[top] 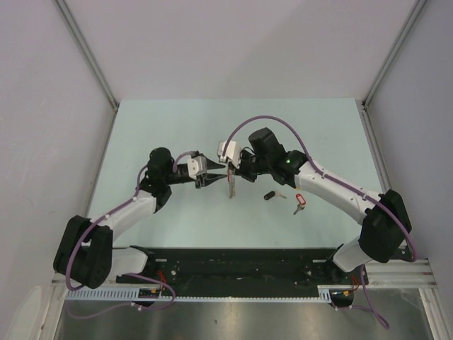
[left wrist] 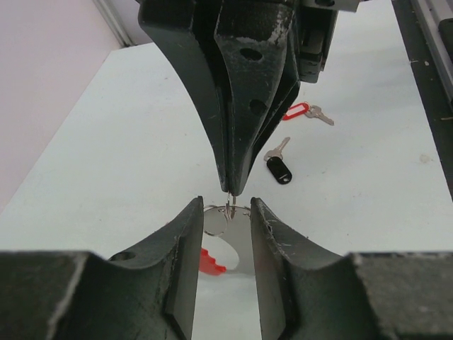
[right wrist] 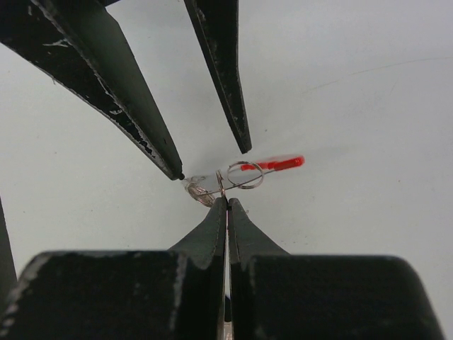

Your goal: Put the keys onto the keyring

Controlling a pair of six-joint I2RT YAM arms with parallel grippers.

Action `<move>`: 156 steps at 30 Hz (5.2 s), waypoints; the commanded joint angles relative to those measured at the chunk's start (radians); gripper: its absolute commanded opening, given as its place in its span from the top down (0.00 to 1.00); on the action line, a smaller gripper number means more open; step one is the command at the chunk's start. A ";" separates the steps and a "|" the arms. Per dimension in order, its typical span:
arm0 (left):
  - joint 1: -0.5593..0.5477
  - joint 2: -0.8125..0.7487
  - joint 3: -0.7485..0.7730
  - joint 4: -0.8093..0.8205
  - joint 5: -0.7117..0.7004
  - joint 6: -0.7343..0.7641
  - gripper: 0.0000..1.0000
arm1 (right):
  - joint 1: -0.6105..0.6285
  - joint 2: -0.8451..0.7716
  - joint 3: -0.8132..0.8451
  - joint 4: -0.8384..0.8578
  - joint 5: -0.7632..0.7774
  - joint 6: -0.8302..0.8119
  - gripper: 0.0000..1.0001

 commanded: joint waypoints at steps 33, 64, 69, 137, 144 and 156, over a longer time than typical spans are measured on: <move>-0.024 0.124 0.013 0.089 0.023 -0.040 0.80 | 0.001 -0.004 0.052 0.040 -0.066 0.036 1.00; -0.051 0.079 -0.137 0.570 -0.099 -0.350 1.00 | -0.315 -0.395 -0.262 0.345 -0.134 0.718 0.08; -0.076 0.059 -0.162 0.586 -0.154 -0.362 1.00 | -0.350 -0.526 -0.395 0.349 0.013 0.824 0.00; -0.145 -0.050 -0.288 0.468 -0.489 -0.402 0.99 | 0.001 -0.253 -0.979 0.942 0.843 1.128 0.74; -0.145 -0.059 -0.280 0.435 -0.503 -0.384 1.00 | 0.001 -0.184 -0.969 0.987 0.839 1.118 0.75; -0.145 -0.043 -0.266 0.420 -0.490 -0.385 1.00 | 0.003 -0.130 -0.962 1.028 0.843 1.104 0.78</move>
